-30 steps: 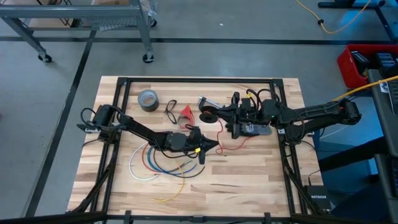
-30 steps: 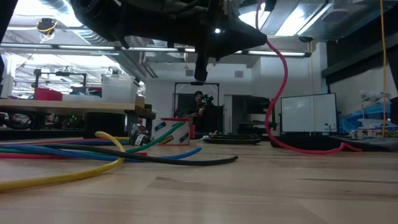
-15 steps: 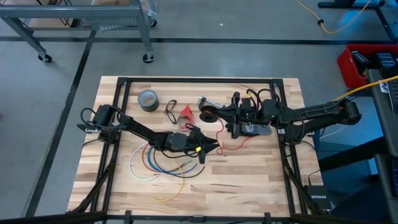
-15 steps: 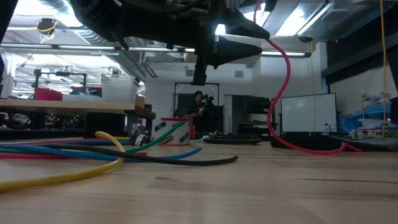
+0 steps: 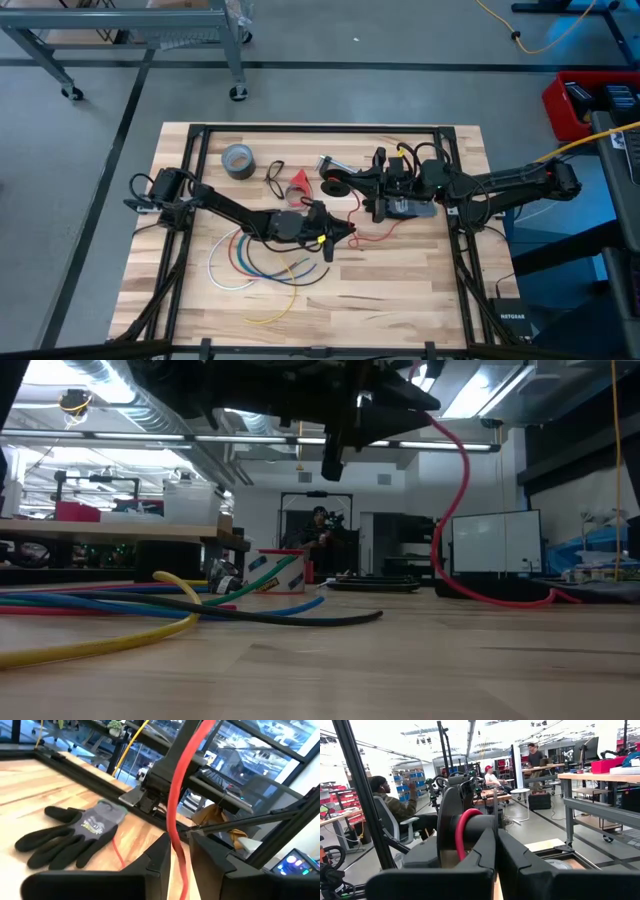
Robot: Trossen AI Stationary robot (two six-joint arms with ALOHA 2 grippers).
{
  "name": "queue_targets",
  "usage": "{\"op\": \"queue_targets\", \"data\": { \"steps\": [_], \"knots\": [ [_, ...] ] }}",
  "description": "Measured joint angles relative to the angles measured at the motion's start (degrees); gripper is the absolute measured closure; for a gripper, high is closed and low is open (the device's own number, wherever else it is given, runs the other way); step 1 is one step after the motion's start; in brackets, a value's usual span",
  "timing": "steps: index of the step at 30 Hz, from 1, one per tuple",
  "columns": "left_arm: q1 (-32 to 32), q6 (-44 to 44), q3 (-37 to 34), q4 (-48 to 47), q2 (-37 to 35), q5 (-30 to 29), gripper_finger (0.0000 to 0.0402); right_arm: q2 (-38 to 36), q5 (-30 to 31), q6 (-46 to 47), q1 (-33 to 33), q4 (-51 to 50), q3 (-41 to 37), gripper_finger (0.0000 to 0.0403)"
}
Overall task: Coil cords
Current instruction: Coil the orange wire on the spool
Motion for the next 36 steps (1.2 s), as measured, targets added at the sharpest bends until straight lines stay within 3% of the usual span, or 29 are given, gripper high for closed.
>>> {"op": "queue_targets", "data": {
  "steps": [18, 28, 36],
  "knots": [
    [-0.24, -5.35, 0.01, -7.62, 0.02, 0.0, 0.0397, -0.2, -0.56, -0.11, 0.01, -1.33, 0.02, 0.0398],
    [-0.24, -11.83, 0.01, -17.57, -1.32, 0.04, 0.04, -6.1, -1.17, -0.11, -0.01, -16.83, 0.02, 0.0398],
    [0.48, -12.84, 0.03, -32.87, -7.17, 0.04, 0.0401, -9.55, -4.85, 1.3, -0.01, -31.05, 0.07, 0.0398]
  ]
}}
